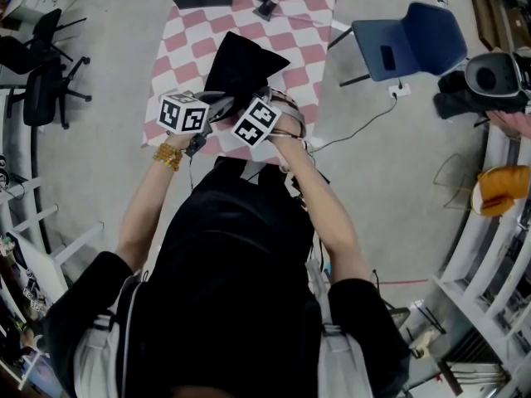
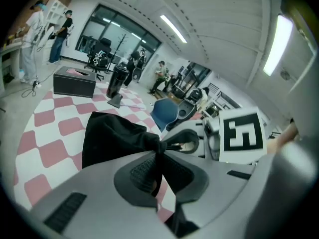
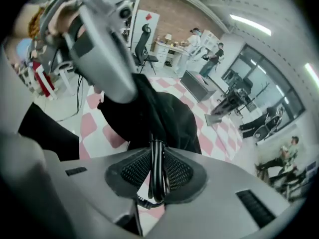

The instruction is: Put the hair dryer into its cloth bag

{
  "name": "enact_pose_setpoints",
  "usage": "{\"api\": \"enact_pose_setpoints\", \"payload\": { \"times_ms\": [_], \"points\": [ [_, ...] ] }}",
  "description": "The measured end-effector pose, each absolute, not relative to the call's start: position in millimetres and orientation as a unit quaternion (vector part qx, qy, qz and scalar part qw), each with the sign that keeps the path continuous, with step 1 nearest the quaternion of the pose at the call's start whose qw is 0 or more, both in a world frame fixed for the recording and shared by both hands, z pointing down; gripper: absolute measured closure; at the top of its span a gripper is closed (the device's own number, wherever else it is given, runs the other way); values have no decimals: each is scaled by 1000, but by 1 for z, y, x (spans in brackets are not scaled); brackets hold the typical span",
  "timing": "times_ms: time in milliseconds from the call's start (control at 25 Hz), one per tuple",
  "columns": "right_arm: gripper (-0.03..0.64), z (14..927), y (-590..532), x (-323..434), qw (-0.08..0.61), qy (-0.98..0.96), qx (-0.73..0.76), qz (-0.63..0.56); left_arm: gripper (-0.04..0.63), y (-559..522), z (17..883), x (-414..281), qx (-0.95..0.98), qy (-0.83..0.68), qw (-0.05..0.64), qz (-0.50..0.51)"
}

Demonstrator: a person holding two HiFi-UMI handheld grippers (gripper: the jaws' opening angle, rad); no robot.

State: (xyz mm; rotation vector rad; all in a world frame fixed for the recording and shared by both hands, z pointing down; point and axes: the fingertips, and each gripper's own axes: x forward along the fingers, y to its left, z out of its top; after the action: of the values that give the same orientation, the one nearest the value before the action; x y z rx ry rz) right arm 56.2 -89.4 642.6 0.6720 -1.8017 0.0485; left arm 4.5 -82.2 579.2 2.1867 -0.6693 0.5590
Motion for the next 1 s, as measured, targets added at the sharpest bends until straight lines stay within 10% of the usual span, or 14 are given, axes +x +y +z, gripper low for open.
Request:
{"api": "enact_pose_setpoints", "payload": {
  "times_ms": [320, 720, 1000],
  "points": [
    [532, 641, -95, 62, 430, -774, 328, 331, 566, -54, 618, 33, 878, -203, 316, 297],
    [531, 668, -105, 47, -39, -630, 300, 715, 568, -74, 619, 31, 878, -200, 368, 231],
    [518, 657, -104, 52, -36, -716, 290, 634, 566, -81, 602, 29, 886, -182, 384, 183]
  ]
}}
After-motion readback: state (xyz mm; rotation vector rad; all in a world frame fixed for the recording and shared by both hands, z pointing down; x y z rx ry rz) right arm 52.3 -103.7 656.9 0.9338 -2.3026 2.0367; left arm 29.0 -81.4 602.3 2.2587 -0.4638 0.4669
